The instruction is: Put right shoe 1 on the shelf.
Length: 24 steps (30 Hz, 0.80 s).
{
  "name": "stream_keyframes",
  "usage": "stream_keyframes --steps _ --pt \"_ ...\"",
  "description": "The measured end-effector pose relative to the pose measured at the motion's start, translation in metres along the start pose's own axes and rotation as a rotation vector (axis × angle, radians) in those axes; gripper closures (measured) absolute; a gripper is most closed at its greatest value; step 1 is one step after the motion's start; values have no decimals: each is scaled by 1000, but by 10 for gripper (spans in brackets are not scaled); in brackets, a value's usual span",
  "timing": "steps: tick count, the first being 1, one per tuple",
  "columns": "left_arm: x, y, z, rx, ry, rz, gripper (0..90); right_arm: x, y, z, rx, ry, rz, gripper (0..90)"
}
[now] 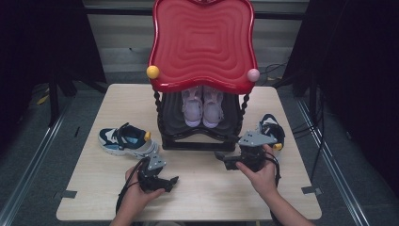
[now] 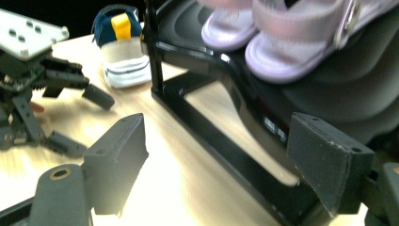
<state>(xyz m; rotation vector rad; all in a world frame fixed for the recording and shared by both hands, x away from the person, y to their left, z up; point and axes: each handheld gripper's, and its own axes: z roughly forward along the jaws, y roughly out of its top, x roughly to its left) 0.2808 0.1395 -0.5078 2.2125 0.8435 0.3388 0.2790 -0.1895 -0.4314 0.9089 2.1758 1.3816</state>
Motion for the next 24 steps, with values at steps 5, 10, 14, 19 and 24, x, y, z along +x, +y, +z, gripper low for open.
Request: stream_keyframes --steps 5,10,14,19,24 --pt "0 0 0 0 0 0 134 -3 -14 -2 34 23 -3 181" --pt "0 0 0 -1 0 -1 134 -4 -28 -5 72 61 -22 167" --pt "0 0 0 -1 0 -1 134 -4 -40 -6 116 71 -38 166" --pt "0 0 0 -1 0 -1 134 -7 -54 -10 154 69 -35 165" --pt "0 0 0 -1 0 -1 134 -10 -65 -15 175 68 -26 166"
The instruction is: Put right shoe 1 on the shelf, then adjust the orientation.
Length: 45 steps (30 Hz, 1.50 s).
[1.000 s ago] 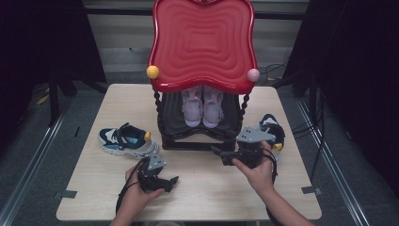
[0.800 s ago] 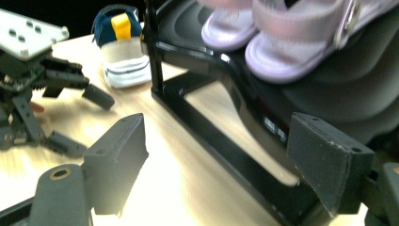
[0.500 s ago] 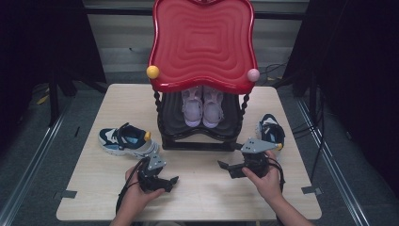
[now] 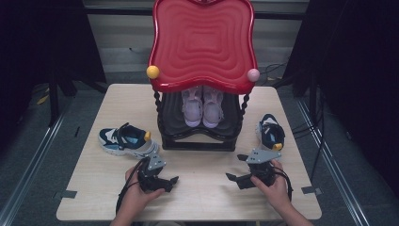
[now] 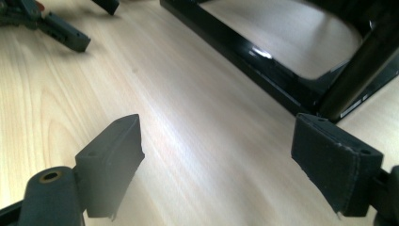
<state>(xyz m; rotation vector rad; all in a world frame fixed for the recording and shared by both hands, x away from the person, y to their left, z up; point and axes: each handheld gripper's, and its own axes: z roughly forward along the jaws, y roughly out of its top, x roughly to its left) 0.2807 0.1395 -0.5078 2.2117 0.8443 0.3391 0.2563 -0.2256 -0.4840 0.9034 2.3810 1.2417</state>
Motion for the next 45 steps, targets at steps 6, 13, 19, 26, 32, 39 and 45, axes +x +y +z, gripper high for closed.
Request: stream_keyframes --steps 6,13,19,26,32,39,45 --pt "0 0 0 0 0 -1 134 -1 -13 -6 34 -1 0 166" --pt "0 0 0 -1 0 0 134 -3 -29 -9 81 -19 6 165" --pt "0 0 0 -1 0 0 134 -1 -37 -8 123 -28 -37 157" --pt "0 0 0 -1 -2 -1 134 -4 -38 -8 141 13 -4 144" --pt "0 0 0 -4 -1 -4 133 -4 -38 -8 142 14 -4 144" --pt "0 -1 0 -9 3 -13 145 -4 -38 -8 142 15 -3 143" --pt "-1 -2 -4 -6 -1 -39 161 -4 -38 -8 142 16 -4 143"
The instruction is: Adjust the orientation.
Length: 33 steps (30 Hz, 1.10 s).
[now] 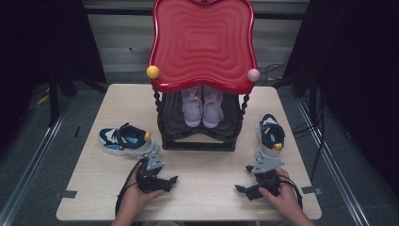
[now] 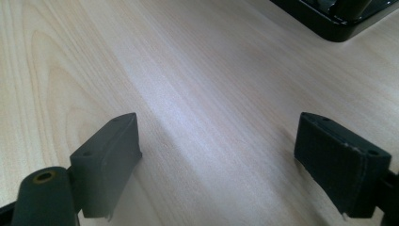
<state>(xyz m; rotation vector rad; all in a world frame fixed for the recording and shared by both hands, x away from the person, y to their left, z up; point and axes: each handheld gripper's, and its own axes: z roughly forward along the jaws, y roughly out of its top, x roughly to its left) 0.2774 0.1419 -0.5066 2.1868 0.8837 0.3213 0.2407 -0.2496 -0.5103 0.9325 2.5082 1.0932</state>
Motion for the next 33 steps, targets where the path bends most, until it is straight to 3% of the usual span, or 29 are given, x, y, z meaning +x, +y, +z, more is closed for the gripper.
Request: stream_keyframes --steps 5,7,12,18,23,33 --pt "-3 3 -5 38 -24 -22 188 0 0 0 1 0 2 143" --pt "-2 5 -7 71 -23 3 188 0 0 0 2 0 2 143" --pt "2 12 -13 97 -26 -26 193 0 0 0 2 0 4 143" --pt "8 18 -22 99 -30 -56 193 0 0 0 2 2 4 142" --pt "14 22 -34 85 1 -77 193 0 0 0 2 2 3 142" --pt "26 29 -52 115 22 -101 193 0 0 0 2 2 4 142"
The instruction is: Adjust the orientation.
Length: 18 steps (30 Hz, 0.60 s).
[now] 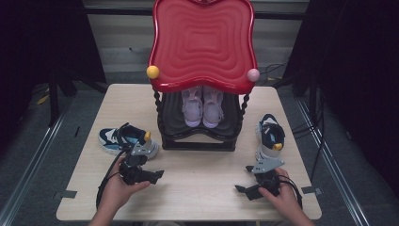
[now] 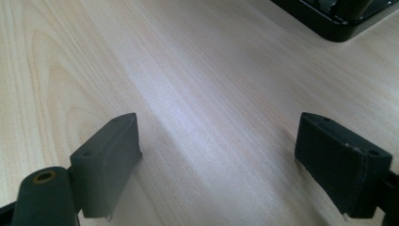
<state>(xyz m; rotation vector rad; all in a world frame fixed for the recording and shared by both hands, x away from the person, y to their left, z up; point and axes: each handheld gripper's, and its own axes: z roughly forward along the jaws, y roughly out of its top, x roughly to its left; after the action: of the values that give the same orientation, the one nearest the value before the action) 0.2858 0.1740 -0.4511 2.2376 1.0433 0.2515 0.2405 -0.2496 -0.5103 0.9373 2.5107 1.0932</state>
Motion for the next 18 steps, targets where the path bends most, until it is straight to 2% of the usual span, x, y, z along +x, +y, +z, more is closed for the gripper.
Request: stream_keyframes --steps 4,7,13,18 --pt "3 6 -7 8 12 3 193 0 0 0 0 0 0 142" --pt "5 11 -14 -7 11 -14 193 0 0 0 0 0 0 142" --pt "14 22 -23 -10 51 -17 194 -1 1 1 0 4 1 138" --pt "21 34 -26 -29 69 -40 194 -1 1 1 0 3 3 138"
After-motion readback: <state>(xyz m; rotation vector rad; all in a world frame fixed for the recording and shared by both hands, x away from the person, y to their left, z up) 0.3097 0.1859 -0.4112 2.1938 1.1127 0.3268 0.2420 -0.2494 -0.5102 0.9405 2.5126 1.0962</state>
